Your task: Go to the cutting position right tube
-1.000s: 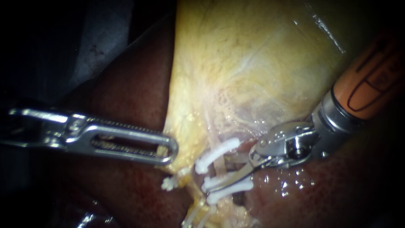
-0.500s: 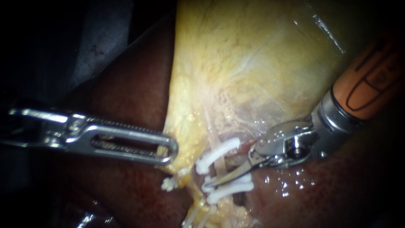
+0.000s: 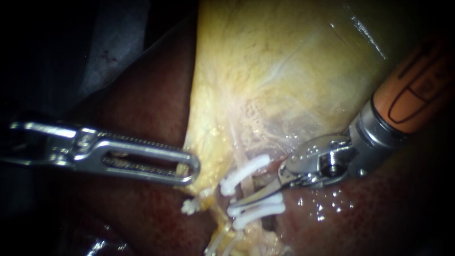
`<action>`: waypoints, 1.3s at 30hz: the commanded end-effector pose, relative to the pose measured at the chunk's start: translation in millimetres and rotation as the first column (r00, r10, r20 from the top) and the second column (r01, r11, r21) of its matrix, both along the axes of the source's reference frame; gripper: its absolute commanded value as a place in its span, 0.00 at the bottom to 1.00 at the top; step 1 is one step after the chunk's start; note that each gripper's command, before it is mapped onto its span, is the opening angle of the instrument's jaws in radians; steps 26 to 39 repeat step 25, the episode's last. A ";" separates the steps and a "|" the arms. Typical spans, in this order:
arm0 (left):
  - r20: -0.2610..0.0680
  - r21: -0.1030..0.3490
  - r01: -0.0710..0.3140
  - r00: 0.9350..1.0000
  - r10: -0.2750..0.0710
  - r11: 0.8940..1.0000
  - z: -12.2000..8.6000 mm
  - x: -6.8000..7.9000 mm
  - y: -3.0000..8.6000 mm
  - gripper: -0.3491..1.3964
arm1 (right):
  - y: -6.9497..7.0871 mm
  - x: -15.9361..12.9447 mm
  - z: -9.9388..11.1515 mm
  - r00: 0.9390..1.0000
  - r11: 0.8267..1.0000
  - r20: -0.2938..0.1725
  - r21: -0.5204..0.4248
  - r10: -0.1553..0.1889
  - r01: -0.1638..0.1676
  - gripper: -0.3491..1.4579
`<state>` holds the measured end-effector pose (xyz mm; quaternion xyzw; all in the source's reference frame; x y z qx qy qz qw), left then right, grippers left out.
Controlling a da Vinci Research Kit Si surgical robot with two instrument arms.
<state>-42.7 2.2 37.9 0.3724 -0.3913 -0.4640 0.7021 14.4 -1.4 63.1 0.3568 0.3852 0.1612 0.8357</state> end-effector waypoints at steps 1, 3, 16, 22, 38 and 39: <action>0.000 0.000 0.000 1.000 0.000 1.000 0.0 0.0 0.0 0.00 | 0.0 0.0 0.0 1.000 1.000 0.000 0.000 0.000 0.000 0.33; 0.000 0.000 0.000 1.000 0.000 1.000 0.0 0.0 0.0 0.00 | 0.0 0.0 0.0 1.000 1.000 0.000 0.000 0.000 0.000 0.33; 0.000 0.000 0.000 1.000 0.000 1.000 0.0 0.0 0.0 0.00 | 0.0 0.0 0.0 1.000 1.000 0.000 0.000 0.000 0.000 0.32; 0.000 0.000 0.001 1.000 -0.001 1.000 0.0 -0.1 0.0 0.00 | 0.0 0.0 0.0 1.000 1.000 -0.001 0.000 -0.001 0.001 0.31; 0.000 0.000 0.001 1.000 -0.001 1.000 0.1 -0.1 0.0 0.00 | 0.0 0.0 0.0 1.000 1.000 -0.001 0.000 -0.001 0.001 0.31; 0.000 0.000 0.001 1.000 -0.001 1.000 0.1 -0.1 0.0 0.00 | 0.0 0.0 0.0 1.000 1.000 -0.001 0.000 -0.001 0.001 0.31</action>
